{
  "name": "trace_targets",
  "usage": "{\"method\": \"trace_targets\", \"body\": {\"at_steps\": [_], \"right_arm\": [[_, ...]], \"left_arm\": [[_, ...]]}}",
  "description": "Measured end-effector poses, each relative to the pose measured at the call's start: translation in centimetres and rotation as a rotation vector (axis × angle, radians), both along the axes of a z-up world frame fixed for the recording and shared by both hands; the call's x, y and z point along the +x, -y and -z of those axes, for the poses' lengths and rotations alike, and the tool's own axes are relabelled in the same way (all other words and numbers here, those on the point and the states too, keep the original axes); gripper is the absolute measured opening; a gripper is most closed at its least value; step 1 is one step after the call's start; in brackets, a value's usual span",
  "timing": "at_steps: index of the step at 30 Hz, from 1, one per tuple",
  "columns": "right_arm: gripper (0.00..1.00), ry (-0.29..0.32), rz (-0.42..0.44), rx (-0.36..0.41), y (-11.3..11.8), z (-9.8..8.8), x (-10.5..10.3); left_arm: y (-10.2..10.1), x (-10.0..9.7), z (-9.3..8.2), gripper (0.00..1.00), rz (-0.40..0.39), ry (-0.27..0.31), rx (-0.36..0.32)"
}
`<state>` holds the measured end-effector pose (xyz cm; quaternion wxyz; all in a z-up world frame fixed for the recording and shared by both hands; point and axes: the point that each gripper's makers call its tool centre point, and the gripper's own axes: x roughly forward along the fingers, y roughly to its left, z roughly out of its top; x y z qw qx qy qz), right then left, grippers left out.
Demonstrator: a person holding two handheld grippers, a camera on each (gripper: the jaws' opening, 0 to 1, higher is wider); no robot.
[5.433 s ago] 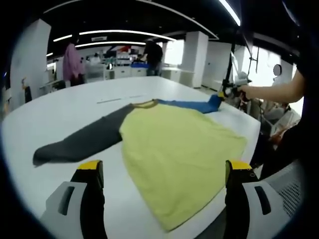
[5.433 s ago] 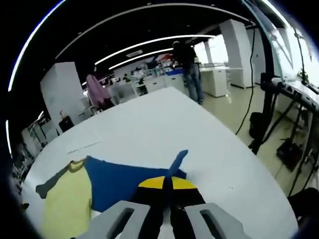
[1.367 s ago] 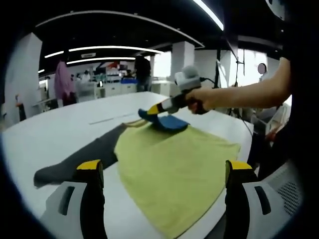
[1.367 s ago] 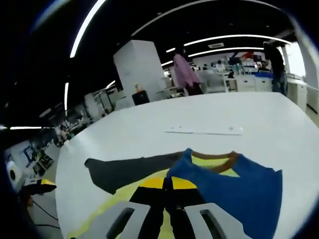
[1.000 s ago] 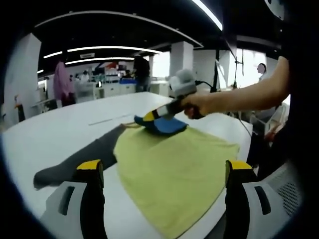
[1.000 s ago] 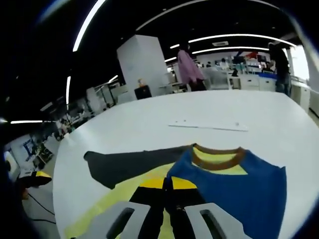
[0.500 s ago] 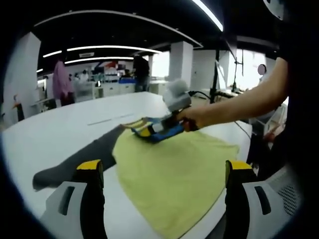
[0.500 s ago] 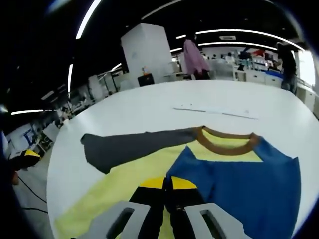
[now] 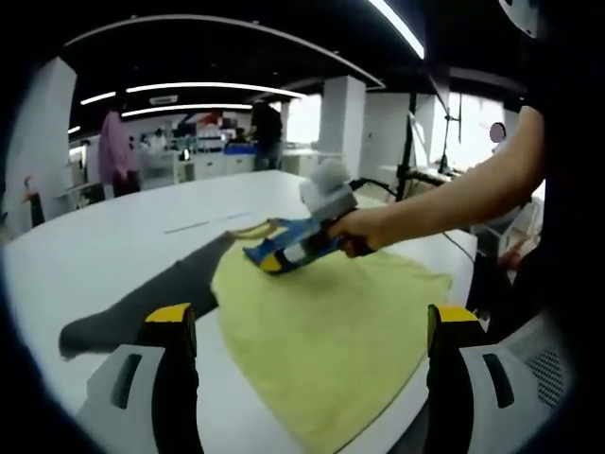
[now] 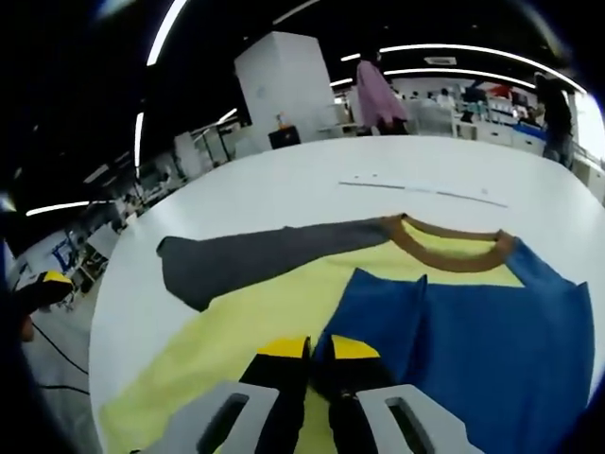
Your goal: Fold the garment on the visible template until the final outline fits inside the template.
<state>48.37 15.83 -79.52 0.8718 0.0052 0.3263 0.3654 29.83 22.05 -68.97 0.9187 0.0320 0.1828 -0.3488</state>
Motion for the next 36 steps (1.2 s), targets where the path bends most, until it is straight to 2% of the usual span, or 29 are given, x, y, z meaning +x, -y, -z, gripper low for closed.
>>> {"method": "trace_targets", "body": {"at_steps": [4, 7, 11, 15, 20, 21, 23, 26, 29, 36], "right_arm": [[0.1, 0.016, -0.001, 0.011, 0.5, -1.2, -0.2], [0.17, 0.083, 0.016, -0.019, 1.7, -2.4, 0.4], [0.25, 0.121, 0.044, -0.071, 3.3, -2.9, 0.9], [0.31, 0.106, 0.067, -0.087, 4.3, -2.4, 1.1], [0.28, 0.052, 0.098, -0.073, 4.8, -1.2, 0.5], [0.27, 0.039, 0.1, -0.067, 4.8, -1.0, 0.3], [0.23, -0.026, 0.133, -0.043, 4.8, -0.5, -0.2], [0.17, -0.039, 0.145, -0.036, 4.9, -0.3, -0.3], [0.11, -0.085, 0.182, -0.017, 5.0, 0.2, -0.5], [0.04, -0.092, 0.209, 0.009, 4.8, 0.2, -0.1]], "left_arm": [[0.0, -0.1, -0.1, 0.99, 0.003, 0.003, 0.008], [-0.2, 0.0, -0.1, 0.99, 0.0, 0.005, 0.011], [-0.4, 0.1, 0.0, 0.99, -0.006, 0.008, 0.014], [-0.5, 0.1, 0.1, 0.99, -0.007, 0.008, 0.02], [-0.8, 0.1, -0.1, 0.99, -0.012, 0.014, 0.023], [-0.9, 0.1, 0.0, 0.99, -0.014, 0.014, 0.026], [-1.1, 0.1, 0.1, 0.99, -0.017, 0.01, 0.038], [-1.6, 0.1, 0.4, 0.99, -0.032, 0.001, 0.054], [-2.1, -0.1, 0.2, 0.99, -0.044, 0.002, 0.047], [-2.4, -0.3, 0.4, 0.99, -0.055, -0.004, 0.057]]}}
